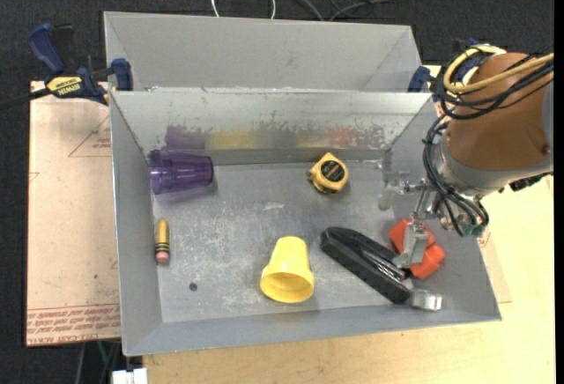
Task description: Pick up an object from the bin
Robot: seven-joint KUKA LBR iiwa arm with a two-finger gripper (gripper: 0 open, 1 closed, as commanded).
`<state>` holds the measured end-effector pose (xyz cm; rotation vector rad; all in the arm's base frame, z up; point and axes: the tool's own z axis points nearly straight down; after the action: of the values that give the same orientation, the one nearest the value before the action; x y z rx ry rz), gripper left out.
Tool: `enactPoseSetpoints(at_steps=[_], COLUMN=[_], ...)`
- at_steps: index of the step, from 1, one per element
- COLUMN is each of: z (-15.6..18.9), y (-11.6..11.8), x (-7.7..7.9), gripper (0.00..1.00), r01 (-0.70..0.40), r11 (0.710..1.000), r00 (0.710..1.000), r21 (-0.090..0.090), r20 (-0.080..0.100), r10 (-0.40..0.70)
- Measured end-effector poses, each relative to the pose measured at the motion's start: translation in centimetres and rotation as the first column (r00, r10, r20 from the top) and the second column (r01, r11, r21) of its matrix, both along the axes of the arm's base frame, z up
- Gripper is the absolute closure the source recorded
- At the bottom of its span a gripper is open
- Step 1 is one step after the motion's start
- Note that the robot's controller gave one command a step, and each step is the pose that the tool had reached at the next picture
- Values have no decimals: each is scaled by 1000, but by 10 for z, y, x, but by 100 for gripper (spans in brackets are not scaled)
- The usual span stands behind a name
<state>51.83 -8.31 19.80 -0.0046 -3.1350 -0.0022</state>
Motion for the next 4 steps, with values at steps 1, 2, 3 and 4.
enactPoseSetpoints(at_steps=[1,2,3,4], z=[4,-63,-68,-81], y=[0,2,34,30], x=[2,-17,-19,-31], gripper=[0,0,0,0], r01=[-3,103,153,369], r11=[1000,995,988,929], r00=[1000,995,988,929], r21=[-1,0,2,0], r20=[8,11,21,7], r10=[3,-103,-153,-369])
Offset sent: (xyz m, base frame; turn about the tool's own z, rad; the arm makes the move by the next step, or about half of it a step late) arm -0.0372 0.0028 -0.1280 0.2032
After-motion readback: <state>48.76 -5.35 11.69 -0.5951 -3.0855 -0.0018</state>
